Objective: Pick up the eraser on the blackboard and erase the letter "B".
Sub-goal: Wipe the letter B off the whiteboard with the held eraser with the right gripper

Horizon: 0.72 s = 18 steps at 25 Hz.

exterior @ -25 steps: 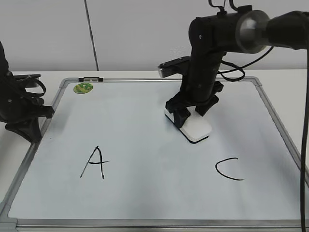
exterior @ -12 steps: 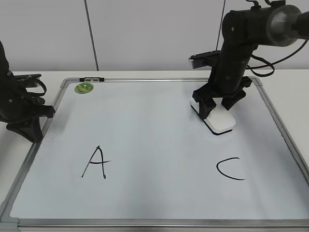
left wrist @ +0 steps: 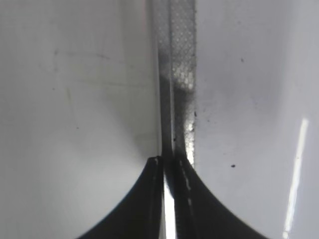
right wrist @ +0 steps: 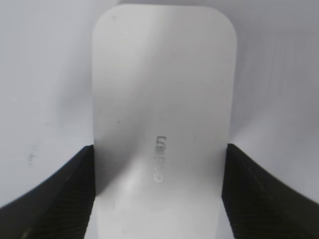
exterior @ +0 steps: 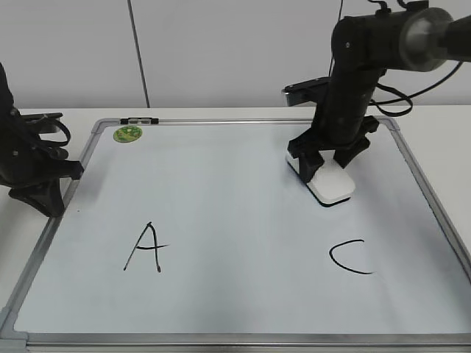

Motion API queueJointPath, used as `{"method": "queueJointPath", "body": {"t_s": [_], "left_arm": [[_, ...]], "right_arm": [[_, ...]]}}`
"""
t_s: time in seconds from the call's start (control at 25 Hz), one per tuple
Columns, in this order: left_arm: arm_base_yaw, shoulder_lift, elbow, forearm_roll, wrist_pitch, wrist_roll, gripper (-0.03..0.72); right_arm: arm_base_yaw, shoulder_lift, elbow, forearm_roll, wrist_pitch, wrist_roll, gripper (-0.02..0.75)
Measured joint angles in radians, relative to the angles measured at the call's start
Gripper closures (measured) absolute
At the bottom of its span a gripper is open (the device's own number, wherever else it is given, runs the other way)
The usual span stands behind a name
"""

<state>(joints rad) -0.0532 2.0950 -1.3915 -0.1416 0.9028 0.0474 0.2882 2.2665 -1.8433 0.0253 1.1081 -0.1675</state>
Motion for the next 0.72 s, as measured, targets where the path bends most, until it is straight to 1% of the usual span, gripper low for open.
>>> {"method": "queueJointPath", "body": {"t_s": [0.12,0.28,0.36,0.52,0.64,0.72], "left_arm": [[0.0,0.0,0.0,0.0,0.002,0.0,0.678],[0.0,0.0,0.0,-0.002,0.002,0.0,0.678],[0.0,0.0,0.0,-0.002,0.002,0.0,0.678],[0.0,0.0,0.0,-0.002,0.002,0.0,0.678],[0.0,0.0,0.0,-0.002,0.002,0.0,0.678],[0.0,0.0,0.0,-0.002,0.002,0.0,0.678]], "right_arm": [[0.077,0.0,0.0,-0.003,-0.007,0.0,0.187],[0.207,0.005,0.0,0.072,-0.032,-0.021,0.187],[0.253,0.009,0.0,0.087,-0.048,-0.049,0.187],[0.276,0.014,-0.018,0.098,-0.044,-0.069,0.187],[0.278,0.029,-0.078,0.105,0.03,-0.073,0.187],[0.279,0.03,-0.143,0.078,0.097,-0.073,0.187]]}}
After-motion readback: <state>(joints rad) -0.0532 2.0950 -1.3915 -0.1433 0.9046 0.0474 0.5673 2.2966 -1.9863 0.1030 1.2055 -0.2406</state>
